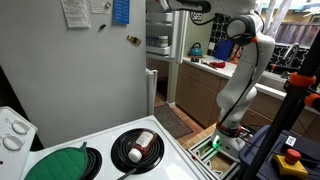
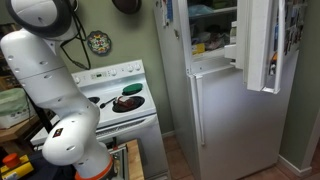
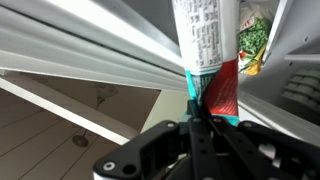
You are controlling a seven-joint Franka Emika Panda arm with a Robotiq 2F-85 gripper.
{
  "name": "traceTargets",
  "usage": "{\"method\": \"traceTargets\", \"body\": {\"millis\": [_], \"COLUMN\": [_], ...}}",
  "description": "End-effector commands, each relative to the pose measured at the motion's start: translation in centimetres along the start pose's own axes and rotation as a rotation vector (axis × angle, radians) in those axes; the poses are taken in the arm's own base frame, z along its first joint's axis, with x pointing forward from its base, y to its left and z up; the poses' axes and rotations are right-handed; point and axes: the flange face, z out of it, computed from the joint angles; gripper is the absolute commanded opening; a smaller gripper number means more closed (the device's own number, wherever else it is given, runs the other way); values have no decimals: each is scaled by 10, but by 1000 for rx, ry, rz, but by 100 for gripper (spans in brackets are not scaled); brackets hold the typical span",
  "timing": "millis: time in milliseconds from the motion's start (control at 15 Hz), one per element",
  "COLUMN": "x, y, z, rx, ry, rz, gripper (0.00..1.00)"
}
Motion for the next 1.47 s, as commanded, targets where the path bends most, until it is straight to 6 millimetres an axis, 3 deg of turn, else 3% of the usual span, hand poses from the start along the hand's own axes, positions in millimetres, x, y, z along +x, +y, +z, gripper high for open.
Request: {"method": "traceTargets", "body": {"millis": [0, 467, 933, 1400], "x": [9, 6, -20, -48], "y": [7, 2, 8, 23], "z": [-7, 1, 27, 40], "rx": [9, 64, 87, 100], "ry": [91, 182, 115, 37], "rz": [43, 105, 192, 274], "gripper": [0, 0, 0, 0]}}
